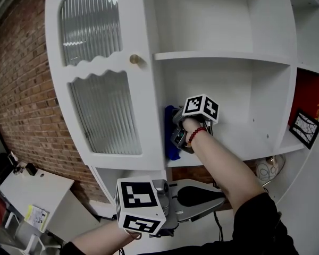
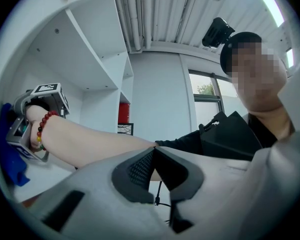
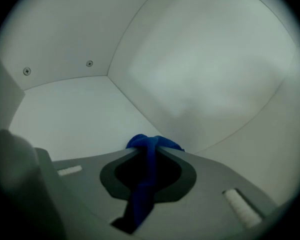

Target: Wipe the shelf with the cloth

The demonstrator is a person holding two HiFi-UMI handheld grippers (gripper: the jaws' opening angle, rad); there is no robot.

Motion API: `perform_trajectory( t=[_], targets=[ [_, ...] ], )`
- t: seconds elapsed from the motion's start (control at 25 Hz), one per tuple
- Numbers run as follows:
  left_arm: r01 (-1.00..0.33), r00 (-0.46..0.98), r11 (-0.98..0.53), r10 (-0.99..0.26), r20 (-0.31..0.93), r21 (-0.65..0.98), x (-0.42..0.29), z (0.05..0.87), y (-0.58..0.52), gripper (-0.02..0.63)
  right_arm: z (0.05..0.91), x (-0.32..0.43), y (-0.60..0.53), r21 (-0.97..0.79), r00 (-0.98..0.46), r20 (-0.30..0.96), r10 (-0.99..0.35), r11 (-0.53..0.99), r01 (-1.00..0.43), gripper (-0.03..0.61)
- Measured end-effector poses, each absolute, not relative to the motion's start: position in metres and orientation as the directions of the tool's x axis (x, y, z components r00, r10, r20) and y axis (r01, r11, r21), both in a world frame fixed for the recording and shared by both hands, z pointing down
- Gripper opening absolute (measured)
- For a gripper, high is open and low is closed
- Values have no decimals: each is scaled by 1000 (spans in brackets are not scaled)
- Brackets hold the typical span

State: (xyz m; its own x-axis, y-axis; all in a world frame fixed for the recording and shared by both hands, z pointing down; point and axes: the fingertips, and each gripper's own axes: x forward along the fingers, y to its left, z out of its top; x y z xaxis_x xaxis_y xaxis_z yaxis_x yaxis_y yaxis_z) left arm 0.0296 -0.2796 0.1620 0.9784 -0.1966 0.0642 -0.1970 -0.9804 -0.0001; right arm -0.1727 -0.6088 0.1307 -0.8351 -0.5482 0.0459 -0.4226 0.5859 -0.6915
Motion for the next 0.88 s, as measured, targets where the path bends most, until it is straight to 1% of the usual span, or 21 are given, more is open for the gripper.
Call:
perform_trajectory(
  t=[0.12,0.2,0.28,0.36,0.52,0.72,0.88],
  targets=[
    [-198,978,-980,-197,61,1,32,161,-279,3,141,-173,-612,-693,-834,96,-543,565,-448,23],
    [-197,978,-980,-197,61,-4,32,160,-277,3,133,-171,-611,-696,-841,82,-535,574,-433,23],
    [-199,978,-980,-199,61,-11,32,158,-274,3,109,-168,-604,-709,-857,4,-516,603,-366,23],
    [-206,977,-979,-206,58,-14,31,158,-273,3,73,-163,-594,-711,-864,-108,-492,646,-279,23],
    [-214,976,-977,-214,48,-2,30,160,-271,5,5,-156,-566,-640,-854,-297,-428,752,-154,23],
    [-226,973,-974,-226,50,-5,27,159,-269,3,-40,-150,-535,-527,-841,-426,-333,847,-68,23],
    [-219,975,-976,-218,37,5,28,161,-262,3,-61,-146,-520,-473,-805,-533,-260,880,30,23]
  ],
)
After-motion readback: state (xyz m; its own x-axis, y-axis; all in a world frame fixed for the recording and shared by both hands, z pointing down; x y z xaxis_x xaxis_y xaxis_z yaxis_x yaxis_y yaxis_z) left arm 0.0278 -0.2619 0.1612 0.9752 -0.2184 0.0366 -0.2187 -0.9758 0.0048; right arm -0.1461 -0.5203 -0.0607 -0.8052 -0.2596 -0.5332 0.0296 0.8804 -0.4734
